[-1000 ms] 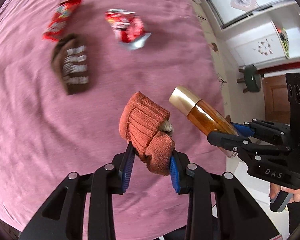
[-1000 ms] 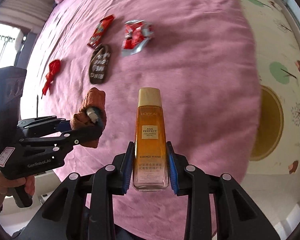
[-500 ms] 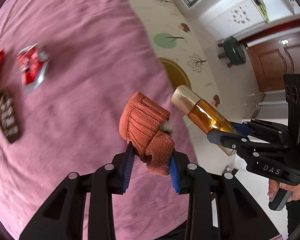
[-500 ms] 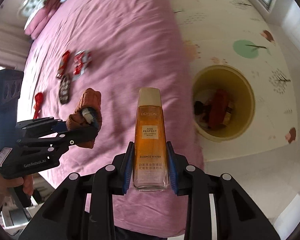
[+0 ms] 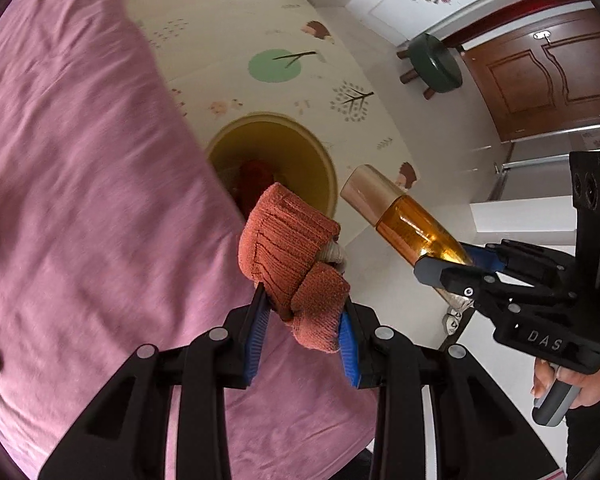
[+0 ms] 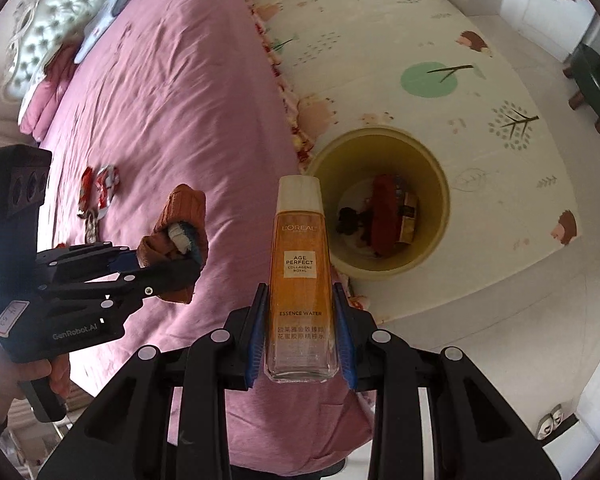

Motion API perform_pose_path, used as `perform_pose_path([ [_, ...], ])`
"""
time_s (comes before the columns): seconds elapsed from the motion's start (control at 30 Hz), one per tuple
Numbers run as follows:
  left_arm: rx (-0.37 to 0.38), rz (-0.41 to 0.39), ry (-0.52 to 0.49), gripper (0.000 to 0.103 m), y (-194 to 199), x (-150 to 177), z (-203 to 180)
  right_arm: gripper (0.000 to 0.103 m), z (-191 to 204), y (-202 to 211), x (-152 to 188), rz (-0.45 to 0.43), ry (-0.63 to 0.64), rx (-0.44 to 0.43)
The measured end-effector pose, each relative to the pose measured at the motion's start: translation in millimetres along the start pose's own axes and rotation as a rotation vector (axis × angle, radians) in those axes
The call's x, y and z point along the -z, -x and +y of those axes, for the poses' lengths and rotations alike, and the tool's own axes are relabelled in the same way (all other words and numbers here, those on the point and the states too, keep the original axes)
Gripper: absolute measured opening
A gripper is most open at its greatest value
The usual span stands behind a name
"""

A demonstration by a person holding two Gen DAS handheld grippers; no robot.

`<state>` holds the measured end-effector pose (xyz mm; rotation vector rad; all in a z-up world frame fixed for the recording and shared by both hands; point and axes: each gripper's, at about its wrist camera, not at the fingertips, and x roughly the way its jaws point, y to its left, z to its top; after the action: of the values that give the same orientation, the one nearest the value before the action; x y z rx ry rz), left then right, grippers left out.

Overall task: Collect trash
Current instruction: 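Carry the orange sock and perfume bottle with both tools over the bin, then open both tools to drop the sock and bottle into the bin, then move both tools back to the remaining items on the bed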

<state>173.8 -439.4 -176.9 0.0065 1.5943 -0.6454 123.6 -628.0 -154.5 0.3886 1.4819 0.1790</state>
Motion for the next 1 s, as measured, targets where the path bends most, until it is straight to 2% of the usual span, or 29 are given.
perform_pose_path([
  [0.27, 0.017, 0.009, -0.073, 0.032, -14, -30, -26, 0.03, -26, 10, -14, -0.035, -0.035, 0.017],
  [0.37, 0.039, -0.004, -0.093, 0.036, -11, -38, -34, 0.03, -32, 18, -21, -0.064, -0.04, 0.022],
  [0.47, 0.03, -0.023, -0.097, 0.07, -7, -45, -35, 0.037, -39, 24, -27, -0.086, -0.062, 0.033],
  [0.5, 0.033, -0.033, -0.086, 0.077, -5, -47, -33, 0.038, -40, 26, -29, -0.097, -0.067, 0.04],
  [0.67, 0.024, -0.024, -0.058, 0.079, -6, -52, -26, 0.039, -44, 31, -35, -0.115, -0.085, 0.027],
  [1.0, 0.015, -0.012, -0.043, 0.079, 3, -32, -11, 0.039, -22, 29, -38, -0.105, -0.055, 0.008],
])
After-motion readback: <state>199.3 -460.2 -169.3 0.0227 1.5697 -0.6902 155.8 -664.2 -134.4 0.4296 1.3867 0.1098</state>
